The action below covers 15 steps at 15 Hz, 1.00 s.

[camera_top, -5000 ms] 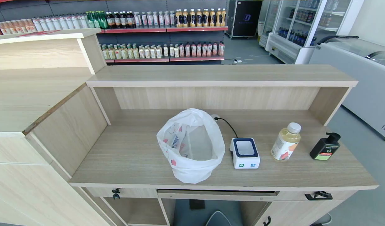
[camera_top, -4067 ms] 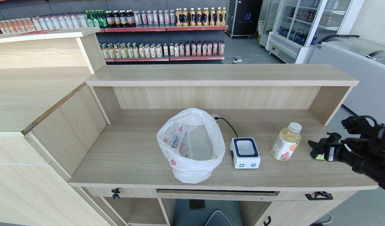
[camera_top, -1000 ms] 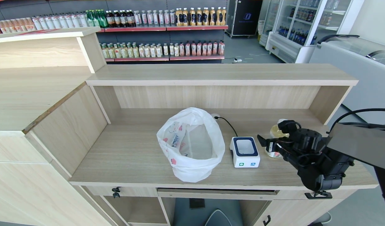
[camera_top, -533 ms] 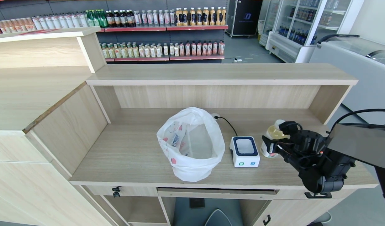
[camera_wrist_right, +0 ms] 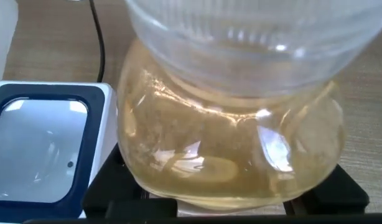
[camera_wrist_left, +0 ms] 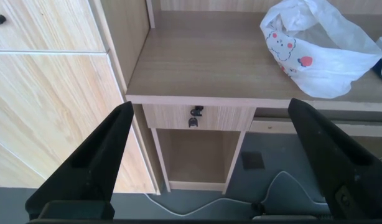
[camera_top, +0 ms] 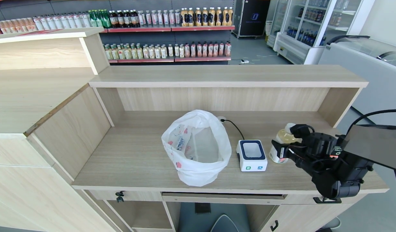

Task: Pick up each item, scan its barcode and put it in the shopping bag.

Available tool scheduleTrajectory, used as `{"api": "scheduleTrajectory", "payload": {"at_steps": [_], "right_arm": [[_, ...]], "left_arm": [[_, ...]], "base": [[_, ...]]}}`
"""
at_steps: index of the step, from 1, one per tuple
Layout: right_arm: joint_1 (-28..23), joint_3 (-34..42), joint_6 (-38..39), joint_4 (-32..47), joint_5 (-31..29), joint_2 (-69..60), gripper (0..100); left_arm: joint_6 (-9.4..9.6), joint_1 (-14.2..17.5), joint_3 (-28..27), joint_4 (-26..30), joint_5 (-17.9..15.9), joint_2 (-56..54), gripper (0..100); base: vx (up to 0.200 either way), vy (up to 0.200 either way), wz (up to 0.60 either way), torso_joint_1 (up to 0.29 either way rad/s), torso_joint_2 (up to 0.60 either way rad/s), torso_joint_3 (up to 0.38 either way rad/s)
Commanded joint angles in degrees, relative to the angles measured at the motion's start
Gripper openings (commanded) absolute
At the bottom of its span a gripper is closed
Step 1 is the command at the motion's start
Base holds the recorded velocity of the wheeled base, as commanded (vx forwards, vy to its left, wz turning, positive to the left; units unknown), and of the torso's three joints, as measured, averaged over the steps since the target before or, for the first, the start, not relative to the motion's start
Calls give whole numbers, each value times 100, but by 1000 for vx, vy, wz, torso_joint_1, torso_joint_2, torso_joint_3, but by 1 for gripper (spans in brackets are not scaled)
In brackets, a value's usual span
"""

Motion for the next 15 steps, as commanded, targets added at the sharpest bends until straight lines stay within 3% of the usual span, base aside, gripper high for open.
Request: {"api": "scheduleTrajectory", "payload": {"at_steps": [1,4,5,6,7,8,9,11,13,15], "right_arm": [[-270,287,413,1158,335,-1516,0],[-965,374,1363,4103,1812,-3854,0],[-1140,295,1442,4753,2357,-4329,0],[-1527,190,1468,5658,3517,-5040,0],[-1747,216,1450,5940,4132,-5313,0],[-1993,269,1450,6265,5169,-5752,0],[-2010,295,1468,6361,5618,-5981,0],[-1870,322,1609,6361,6198,-6280,0],[-1694,251,2268,6309,7340,-6719,0],[-1342,137,2619,6309,7507,-6921,0]], "left_arm": [[-1,4,0,-1,0,-2,100],[-1,4,0,-1,0,-2,100],[-1,4,0,-1,0,-2,100],[-1,4,0,-9,0,-2,100],[-1,4,0,-1,0,-2,100],[-1,4,0,-1,0,-2,100],[-1,4,0,-1,0,-2,100],[-1,4,0,-1,0,-2,100],[-1,4,0,-1,0,-2,100],[-1,4,0,-1,0,-2,100]], "base": [[0,0,0,0,0,0],[0,0,0,0,0,0],[0,0,0,0,0,0],[0,0,0,0,0,0],[0,0,0,0,0,0],[0,0,0,0,0,0],[0,0,0,0,0,0],[0,0,0,0,0,0],[0,0,0,0,0,0],[0,0,0,0,0,0]]}}
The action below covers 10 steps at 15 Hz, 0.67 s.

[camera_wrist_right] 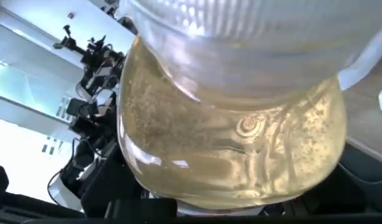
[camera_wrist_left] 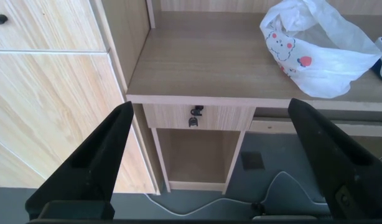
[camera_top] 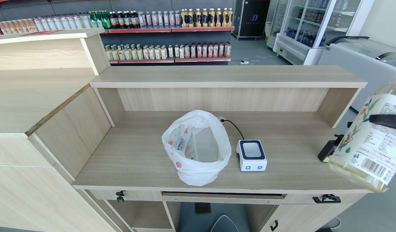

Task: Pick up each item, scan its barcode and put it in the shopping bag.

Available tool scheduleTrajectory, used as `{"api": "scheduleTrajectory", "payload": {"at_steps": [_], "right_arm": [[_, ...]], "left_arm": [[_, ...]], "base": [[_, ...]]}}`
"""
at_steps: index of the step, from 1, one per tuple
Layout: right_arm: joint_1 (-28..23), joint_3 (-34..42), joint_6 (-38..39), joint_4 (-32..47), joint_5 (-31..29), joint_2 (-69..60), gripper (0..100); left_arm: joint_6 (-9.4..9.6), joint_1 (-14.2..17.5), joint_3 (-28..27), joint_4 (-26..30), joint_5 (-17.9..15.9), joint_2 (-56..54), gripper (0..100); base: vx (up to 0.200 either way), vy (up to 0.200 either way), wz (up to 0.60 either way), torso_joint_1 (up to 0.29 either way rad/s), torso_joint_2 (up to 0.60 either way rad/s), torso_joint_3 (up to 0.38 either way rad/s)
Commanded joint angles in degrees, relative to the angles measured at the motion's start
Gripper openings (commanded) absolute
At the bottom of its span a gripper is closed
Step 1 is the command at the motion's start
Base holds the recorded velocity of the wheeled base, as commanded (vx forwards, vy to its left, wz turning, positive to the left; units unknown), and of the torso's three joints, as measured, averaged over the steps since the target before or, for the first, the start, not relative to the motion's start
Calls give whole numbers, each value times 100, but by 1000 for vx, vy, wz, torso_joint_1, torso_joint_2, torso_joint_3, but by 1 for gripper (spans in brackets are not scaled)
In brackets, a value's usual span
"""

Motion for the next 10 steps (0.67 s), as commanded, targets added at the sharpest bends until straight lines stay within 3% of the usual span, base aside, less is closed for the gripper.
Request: {"api": "scheduleTrajectory", "payload": {"at_steps": [1,5,10], "right_arm": [[383,-64,170,7,41,-518,0],[1060,-117,196,-1,32,-544,0],[1552,-389,389,-1,32,-553,0]], "left_arm": [[-1,4,0,2,0,-2,100],[-1,4,0,2,0,-2,100],[-1,4,0,2,0,-2,100]], "base": [[0,0,0,0,0,0],[0,0,0,0,0,0],[0,0,0,0,0,0]]}}
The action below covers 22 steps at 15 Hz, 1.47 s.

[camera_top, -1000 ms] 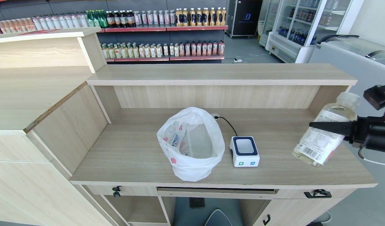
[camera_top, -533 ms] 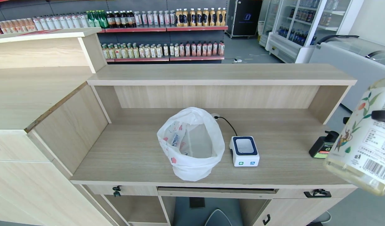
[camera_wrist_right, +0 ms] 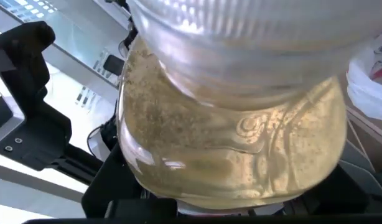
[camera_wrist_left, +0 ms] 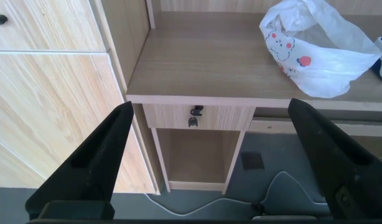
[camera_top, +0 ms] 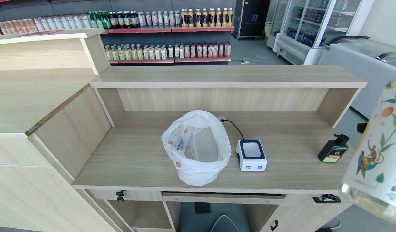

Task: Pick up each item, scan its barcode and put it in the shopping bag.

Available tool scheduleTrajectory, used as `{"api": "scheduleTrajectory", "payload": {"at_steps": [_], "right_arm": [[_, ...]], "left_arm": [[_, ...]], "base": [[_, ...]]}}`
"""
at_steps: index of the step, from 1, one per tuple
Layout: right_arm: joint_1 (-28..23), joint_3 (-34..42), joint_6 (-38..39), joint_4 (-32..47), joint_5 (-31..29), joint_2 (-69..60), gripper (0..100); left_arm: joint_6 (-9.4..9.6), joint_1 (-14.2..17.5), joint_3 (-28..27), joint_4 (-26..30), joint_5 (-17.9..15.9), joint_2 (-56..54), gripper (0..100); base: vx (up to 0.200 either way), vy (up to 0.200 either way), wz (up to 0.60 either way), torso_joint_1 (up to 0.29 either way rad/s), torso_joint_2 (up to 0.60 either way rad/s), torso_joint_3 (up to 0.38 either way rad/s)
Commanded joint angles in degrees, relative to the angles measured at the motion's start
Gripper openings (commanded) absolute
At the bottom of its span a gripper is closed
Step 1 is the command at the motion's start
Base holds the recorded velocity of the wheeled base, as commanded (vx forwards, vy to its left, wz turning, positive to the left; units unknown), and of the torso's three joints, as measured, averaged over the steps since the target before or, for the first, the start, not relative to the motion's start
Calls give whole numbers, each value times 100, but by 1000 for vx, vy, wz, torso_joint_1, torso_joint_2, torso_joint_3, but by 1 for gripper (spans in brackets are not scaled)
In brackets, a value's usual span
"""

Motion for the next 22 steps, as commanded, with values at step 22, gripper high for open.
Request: {"api": "scheduleTrajectory", "payload": {"at_steps": [22], "right_arm": [[148,113,-206,-4,-1036,-88,0]], "left_arm": [[-1,4,0,-7,2,-2,100]], "base": [[0,0,0,0,0,0]]}}
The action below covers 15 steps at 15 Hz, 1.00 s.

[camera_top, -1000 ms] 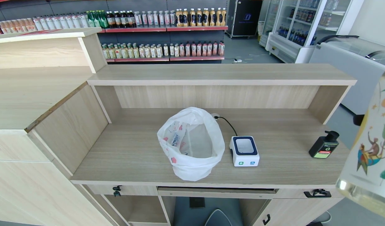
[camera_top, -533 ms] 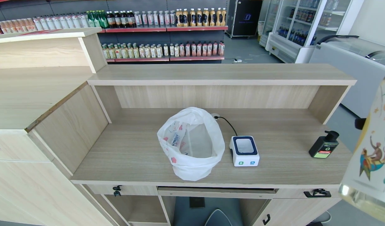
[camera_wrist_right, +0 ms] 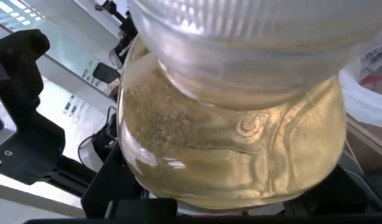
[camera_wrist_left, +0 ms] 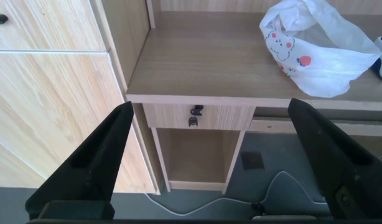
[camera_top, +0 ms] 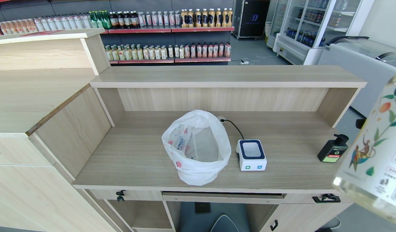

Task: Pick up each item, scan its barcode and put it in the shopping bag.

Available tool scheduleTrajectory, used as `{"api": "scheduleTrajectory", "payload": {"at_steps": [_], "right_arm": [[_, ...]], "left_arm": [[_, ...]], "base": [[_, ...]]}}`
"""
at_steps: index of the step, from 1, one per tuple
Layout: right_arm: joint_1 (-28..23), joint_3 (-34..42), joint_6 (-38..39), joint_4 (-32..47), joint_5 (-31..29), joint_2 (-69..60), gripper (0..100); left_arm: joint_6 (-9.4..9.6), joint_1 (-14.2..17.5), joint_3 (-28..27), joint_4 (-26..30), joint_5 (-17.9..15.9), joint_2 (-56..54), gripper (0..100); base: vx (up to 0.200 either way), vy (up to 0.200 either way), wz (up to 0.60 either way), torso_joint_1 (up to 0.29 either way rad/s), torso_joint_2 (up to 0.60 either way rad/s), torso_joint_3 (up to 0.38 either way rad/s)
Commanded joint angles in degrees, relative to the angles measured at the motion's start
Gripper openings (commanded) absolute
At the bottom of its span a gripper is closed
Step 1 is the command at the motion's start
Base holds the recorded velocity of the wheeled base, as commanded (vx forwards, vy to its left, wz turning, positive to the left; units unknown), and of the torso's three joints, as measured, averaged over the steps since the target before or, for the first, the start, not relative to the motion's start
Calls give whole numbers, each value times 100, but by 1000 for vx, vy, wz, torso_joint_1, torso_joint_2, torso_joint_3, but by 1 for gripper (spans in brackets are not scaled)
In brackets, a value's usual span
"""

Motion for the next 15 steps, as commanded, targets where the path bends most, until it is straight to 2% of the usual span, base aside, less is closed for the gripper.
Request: {"api": "scheduleTrajectory", "payload": {"at_steps": [1,2,3,4,5,6,7,10,15], "right_arm": [[-145,108,-461,-10,-533,189,0],[-242,187,-865,-45,-919,312,0],[-567,442,-1867,-423,-1912,778,0],[-831,644,-2412,-687,-2536,1032,0],[-1103,846,-2851,-1082,-2844,1305,0],[-1455,995,-3282,-1548,-2853,1551,0],[-1595,1022,-3959,-1759,-2862,1727,0],[-2237,916,-6033,-1768,-2870,2052,0],[-2404,934,-7835,-1645,-2862,2237,0]], "left_arm": [[-1,1,0,2,0,-2,100],[-1,1,0,2,0,-2,100],[-1,1,0,-7,0,-2,100],[-1,1,0,2,0,-2,100],[-1,1,0,2,0,-2,100],[-1,1,0,2,0,-2,100],[-1,1,0,2,0,-2,100],[-1,1,0,-7,0,-2,100],[-1,1,0,-7,0,-2,100]], "base": [[0,0,0,0,0,0],[0,0,0,0,0,0],[0,0,0,0,0,0],[0,0,0,0,0,0],[0,0,0,0,0,0],[0,0,0,0,0,0],[0,0,0,0,0,0],[0,0,0,0,0,0],[0,0,0,0,0,0]]}}
